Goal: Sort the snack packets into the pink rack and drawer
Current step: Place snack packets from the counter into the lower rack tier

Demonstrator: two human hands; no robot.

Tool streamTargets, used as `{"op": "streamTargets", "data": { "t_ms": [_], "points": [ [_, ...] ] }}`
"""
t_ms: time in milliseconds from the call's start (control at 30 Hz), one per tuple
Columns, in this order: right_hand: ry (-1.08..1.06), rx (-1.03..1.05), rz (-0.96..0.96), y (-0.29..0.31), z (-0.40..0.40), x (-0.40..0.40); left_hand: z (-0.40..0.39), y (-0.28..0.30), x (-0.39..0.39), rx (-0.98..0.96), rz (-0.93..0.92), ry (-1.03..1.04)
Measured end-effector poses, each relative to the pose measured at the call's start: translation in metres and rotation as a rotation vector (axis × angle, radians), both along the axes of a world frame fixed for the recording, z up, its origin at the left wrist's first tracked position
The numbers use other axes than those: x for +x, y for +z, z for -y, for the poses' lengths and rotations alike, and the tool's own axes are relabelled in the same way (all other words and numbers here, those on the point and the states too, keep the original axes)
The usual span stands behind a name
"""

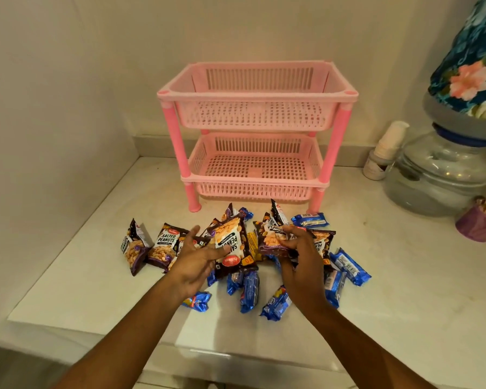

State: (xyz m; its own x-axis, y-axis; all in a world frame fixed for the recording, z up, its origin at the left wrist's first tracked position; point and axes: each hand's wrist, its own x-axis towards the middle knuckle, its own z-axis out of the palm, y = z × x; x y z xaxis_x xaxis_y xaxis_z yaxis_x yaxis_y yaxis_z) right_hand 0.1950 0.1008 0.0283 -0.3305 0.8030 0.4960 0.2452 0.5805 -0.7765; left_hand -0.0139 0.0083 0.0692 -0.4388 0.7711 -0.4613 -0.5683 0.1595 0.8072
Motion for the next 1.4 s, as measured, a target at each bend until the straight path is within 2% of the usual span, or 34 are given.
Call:
{"op": "streamTargets", "data": {
  "t_ms": [100, 200, 300, 367, 500, 567, 667, 800, 867, 967, 1067, 1167, 1233, 1333, 1400],
  "points": [
    [-0.025, 0.038, -0.012, 0.006, 0.005, -0.009, 0.001, 0.011, 0.0, 0.043, 0.21, -0.128],
    [-0.006, 0.064, -0.008, 0.007, 0.006, -0.018, -0.004, 0.01, 0.001, 0.057, 0.218, -0.228],
    [-0.03, 0.044, 0.004, 0.006, 0.003, -0.026, -0.011, 0.011, 0.003, 0.025, 0.276, -0.209],
    [-0.054, 0.026, 0.01, 0.01, 0.002, -0.03, -0.017, 0.011, 0.002, 0.073, 0.358, -0.227],
    [0.006, 0.065, 0.032, 0.017, -0.006, -0.036, -0.027, 0.008, -0.007, 0.131, 0.387, -0.299],
    [0.057, 0.057, 0.033, 0.015, -0.012, -0.036, -0.029, 0.006, -0.014, 0.145, 0.342, -0.38],
    [0.118, -0.047, -0.009, 0.015, -0.015, -0.04, -0.031, 0.002, -0.021, 0.121, 0.181, -0.488],
    [0.17, -0.422, -0.121, 0.015, -0.014, -0.052, -0.043, 0.001, -0.025, 0.06, 0.006, -0.46],
    [0.268, -0.633, -0.237, 0.017, -0.015, -0.055, -0.047, 0.001, -0.031, 0.04, -0.031, -0.406],
    [0.39, -0.811, -0.353, 0.026, -0.019, -0.055, -0.051, 0.003, -0.043, 0.04, -0.04, -0.391],
    [0.312, -0.832, -0.371, 0.035, -0.023, -0.066, -0.054, 0.004, -0.057, 0.066, -0.043, -0.404],
    [0.105, -0.692, -0.32, 0.038, -0.03, -0.086, -0.061, 0.009, -0.069, 0.099, -0.039, -0.403],
    [0.039, -0.616, -0.307, 0.035, -0.036, -0.099, -0.066, 0.012, -0.077, 0.111, -0.011, -0.392],
    [-0.034, -0.738, -0.349, 0.034, -0.045, -0.109, -0.074, 0.011, -0.089, 0.111, 0.019, -0.405],
    [0.009, -0.846, -0.384, 0.036, -0.05, -0.112, -0.08, 0.008, -0.097, 0.095, 0.004, -0.426]
  ]
}}
